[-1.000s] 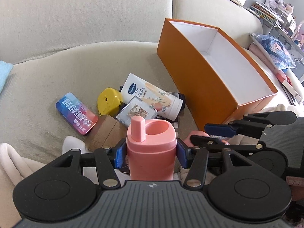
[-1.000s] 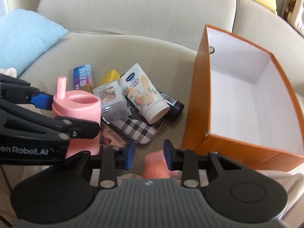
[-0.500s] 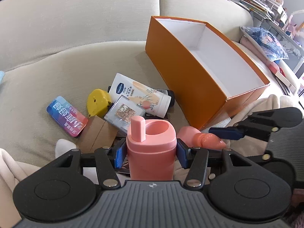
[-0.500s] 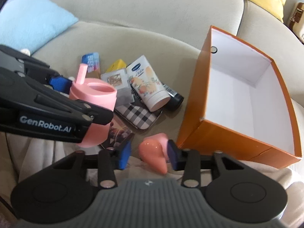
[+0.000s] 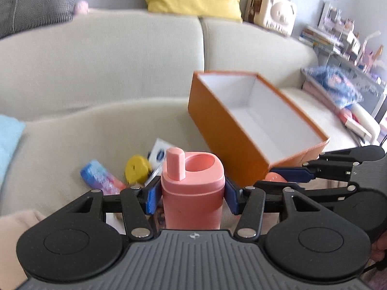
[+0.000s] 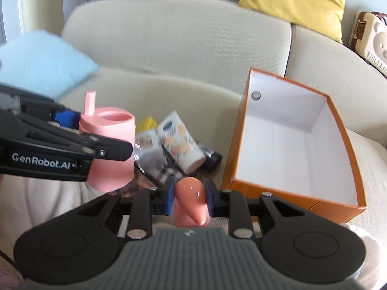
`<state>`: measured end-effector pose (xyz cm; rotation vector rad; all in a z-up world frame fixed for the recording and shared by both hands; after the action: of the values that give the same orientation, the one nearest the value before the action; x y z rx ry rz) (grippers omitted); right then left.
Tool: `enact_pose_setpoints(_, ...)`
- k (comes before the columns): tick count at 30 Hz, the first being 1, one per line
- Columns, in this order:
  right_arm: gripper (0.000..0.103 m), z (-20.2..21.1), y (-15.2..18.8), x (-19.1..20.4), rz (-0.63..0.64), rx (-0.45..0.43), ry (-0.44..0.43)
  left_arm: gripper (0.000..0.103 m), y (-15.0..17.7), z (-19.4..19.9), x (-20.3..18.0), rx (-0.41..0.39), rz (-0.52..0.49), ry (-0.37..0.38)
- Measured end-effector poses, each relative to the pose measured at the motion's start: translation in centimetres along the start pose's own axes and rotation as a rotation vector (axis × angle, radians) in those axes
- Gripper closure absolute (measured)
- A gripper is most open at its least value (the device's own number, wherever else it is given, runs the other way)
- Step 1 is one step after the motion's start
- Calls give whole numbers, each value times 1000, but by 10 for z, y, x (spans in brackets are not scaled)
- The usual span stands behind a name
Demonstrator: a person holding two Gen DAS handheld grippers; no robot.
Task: Organize rigid objects
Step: 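Lift the pink cup and pink bottle and carry both toward the orange box, then lower the cup into the box with the left tool while the right tool drops the bottle in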
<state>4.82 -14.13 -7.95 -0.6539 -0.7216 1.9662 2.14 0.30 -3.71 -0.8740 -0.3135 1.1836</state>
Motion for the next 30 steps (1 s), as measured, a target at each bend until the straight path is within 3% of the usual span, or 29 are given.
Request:
enact_pose_setpoints(7,76,40,-30,-47,-170,-106,-94,42,-33,12,-31,-117,-145,69)
enact_pose_setpoints(12,76,64,-56,-93,-260,-221,-31,42,-78,-5,-72,-166,-308,131)
enact_pose_setpoints(16,76,59,-69,-122,-284,-251,62,42,-107,-35,-98,-175,-390,207)
enact_pose_setpoints(21,76,27,-65,-163,-372,-198,126,42,-112,-86,-117,-106,-462,320)
enact_pose_setpoints(25,76,-12,-55,-181,-408,-110,151,42,-103,-134,-118,14,-484,319)
enact_pose_setpoints(30,76,-50,-41,-187,-424,-12,117,42,-83,-172,-113,150,-520,333)
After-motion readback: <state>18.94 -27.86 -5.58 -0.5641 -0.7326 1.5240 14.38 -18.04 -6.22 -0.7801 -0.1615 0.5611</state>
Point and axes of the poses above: each gripper's, at about its wrist camera, not at the fingertips, and z roughly against the way its jaws point, x to its left, y to its underside, the point moved 1 cm from there along -z, roughly the way its jaws point, and after that the axes turned 7 degrees about y, right-handed, at the moved point
